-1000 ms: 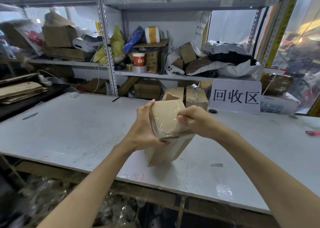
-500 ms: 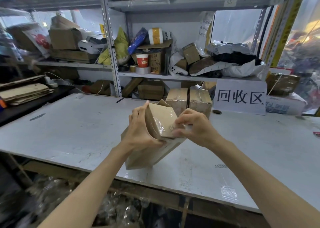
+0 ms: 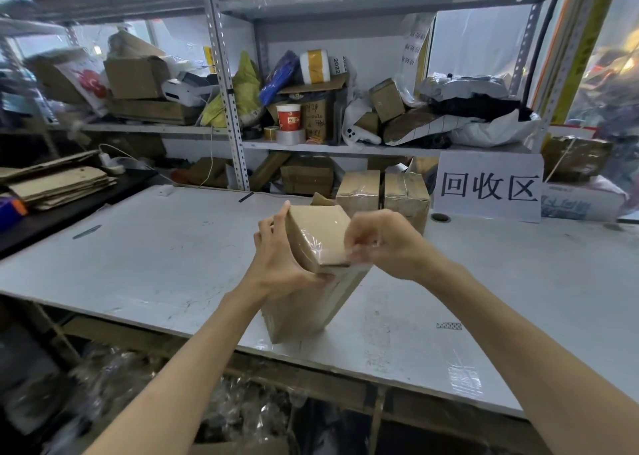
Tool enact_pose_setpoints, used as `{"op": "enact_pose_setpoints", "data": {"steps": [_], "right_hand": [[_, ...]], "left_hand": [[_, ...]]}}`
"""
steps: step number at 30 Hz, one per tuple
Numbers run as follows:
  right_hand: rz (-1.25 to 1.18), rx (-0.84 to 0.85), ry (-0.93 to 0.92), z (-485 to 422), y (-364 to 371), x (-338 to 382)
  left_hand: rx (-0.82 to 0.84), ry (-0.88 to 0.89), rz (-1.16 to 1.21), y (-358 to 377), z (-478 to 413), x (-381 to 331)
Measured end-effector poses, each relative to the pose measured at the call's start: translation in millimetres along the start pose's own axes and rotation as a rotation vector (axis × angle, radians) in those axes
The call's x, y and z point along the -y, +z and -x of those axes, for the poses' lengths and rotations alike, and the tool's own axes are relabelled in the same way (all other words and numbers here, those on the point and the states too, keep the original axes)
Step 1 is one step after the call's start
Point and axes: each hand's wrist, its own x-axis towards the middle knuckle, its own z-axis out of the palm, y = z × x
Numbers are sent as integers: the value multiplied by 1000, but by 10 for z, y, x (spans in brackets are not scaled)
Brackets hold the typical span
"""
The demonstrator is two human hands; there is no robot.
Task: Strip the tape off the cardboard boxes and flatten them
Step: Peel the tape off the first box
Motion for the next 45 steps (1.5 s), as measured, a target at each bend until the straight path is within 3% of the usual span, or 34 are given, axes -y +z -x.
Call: {"op": "enact_pose_setpoints", "data": {"steps": [3,6,9,14,17,21,26,29,34,39,45], "right_hand": [[-114,-132,75,12,60,102],[95,-100,115,25,251,189],[204,-251,84,34,412,221],[-25,-273,181,21,420,73],[-93,-328,75,62,386,32],[-48,-409,-30,79,344,-28],[54,-532,84,74,479,-23],[-63,-522,179,12,457,22],[-65,-351,269,-155,351,-1],[-41,-373,238,-167,335,-40],[-9,-370,55,-98,345,-39]], "left_hand": [[-52,-33,-2,38,15,25],[-105,-11,-56,100,12,-6],[-178,33,-108,179,24,-63],[-122,99,-175,156,16,-37],[-87,97,-158,135,-19,-28],[-88,59,-122,169,-27,-45],[-165,46,-130,220,-31,-87],[-196,94,-202,242,-34,-83],[-176,133,-267,267,-30,-33],[11,192,-412,215,-51,65],[15,192,-362,231,-102,39]]}}
